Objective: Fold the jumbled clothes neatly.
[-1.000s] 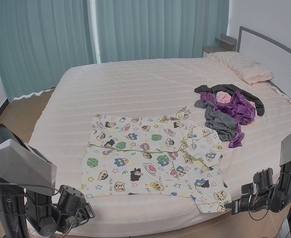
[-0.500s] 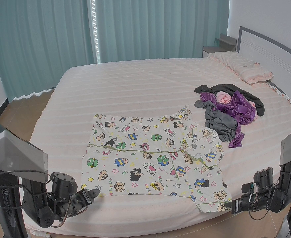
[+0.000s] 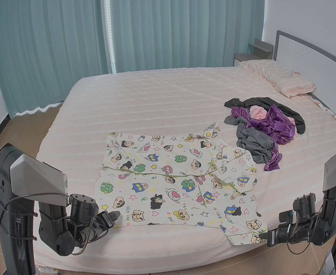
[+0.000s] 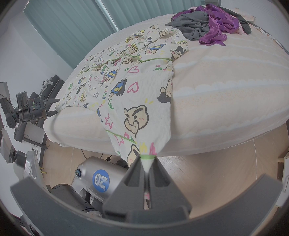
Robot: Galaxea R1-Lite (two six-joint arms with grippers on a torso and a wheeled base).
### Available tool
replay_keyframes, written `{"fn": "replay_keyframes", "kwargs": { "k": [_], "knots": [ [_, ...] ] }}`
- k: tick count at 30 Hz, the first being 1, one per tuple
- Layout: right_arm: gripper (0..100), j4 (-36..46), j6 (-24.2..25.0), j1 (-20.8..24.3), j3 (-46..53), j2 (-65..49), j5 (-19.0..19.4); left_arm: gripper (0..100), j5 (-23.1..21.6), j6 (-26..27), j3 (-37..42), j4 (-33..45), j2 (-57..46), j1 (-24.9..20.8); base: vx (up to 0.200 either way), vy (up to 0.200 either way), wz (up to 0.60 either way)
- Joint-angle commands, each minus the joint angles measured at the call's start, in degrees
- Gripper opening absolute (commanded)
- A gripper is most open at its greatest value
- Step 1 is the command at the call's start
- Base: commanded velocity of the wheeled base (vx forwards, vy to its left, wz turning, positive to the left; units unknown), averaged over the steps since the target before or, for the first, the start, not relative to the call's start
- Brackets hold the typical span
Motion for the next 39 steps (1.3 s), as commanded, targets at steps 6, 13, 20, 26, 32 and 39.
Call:
{"fn": "replay_keyframes", "kwargs": {
  "k": [6,13,20,26,32,39],
  "knots": [
    [0,0.05,0.00,0.04,1.01,0.12,-0.05,0,4.34,1.01,0.18,2.60,1.10,0.30,0.000,0.000,0.00],
    [0,1.28,-0.09,0.04,1.01,-0.49,-0.14,0,6.36,1.54,2.46,2.87,0.31,-0.05,0.000,0.000,0.00],
    [0,5.94,-0.53,0.04,1.01,-2.87,-0.49,0,6.28,3.03,8.97,2.69,-1.36,-2.25,0.000,0.000,0.00],
    [0,8.58,-1.67,0.04,1.01,-2.87,-2.78,0,6.28,4.09,12.22,2.69,-2.06,-2.69,0.000,0.000,0.00],
    [0,10.51,-2.64,-0.05,1.01,-2.78,-3.83,0,6.19,4.09,16.26,2.60,-2.06,-5.24,0.000,0.000,0.00],
    [0,11.04,-2.81,-0.05,1.01,-2.60,-4.01,0,6.01,3.65,16.70,2.95,-1.62,-6.82,0.000,0.000,0.00]
  ]
}}
